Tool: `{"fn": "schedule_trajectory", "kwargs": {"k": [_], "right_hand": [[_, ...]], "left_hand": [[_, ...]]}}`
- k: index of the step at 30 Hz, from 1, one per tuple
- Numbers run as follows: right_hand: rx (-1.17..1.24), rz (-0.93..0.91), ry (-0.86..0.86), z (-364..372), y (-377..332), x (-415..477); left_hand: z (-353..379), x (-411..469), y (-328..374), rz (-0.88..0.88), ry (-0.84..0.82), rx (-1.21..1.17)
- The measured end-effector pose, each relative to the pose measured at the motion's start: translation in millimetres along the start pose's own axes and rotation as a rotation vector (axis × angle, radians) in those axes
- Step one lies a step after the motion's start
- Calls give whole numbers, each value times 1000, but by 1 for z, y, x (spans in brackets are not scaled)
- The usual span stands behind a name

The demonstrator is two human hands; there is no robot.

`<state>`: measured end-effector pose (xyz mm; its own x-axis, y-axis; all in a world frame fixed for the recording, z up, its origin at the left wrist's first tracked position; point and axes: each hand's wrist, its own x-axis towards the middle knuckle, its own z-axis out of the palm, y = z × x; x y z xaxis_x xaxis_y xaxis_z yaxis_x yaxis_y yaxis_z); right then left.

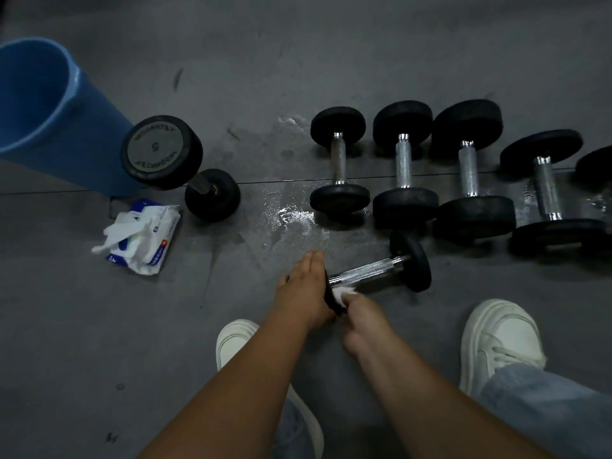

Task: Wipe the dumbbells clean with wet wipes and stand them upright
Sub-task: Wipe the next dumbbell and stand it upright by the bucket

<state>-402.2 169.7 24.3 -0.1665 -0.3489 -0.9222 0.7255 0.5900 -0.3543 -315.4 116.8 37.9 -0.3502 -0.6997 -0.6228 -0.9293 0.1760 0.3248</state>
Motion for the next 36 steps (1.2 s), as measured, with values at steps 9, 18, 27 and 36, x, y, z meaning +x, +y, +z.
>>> {"fn": "schedule_trajectory", "kwargs": {"k": [9,18,27,36], "right_hand": [[-1520,-1021,117,-12,-4,19],[-1753,-1044,75,-12,-14,28],[-1774,-985,75,-10,-15,22],[-1766,-959,78,-10,-14,22]], "left_hand": [[4,0,-2,2,17,-20],[5,0,-2,-4,6,3],[4,-2,-2,2,9,7],[4,-5,-1,22,25,33]]}}
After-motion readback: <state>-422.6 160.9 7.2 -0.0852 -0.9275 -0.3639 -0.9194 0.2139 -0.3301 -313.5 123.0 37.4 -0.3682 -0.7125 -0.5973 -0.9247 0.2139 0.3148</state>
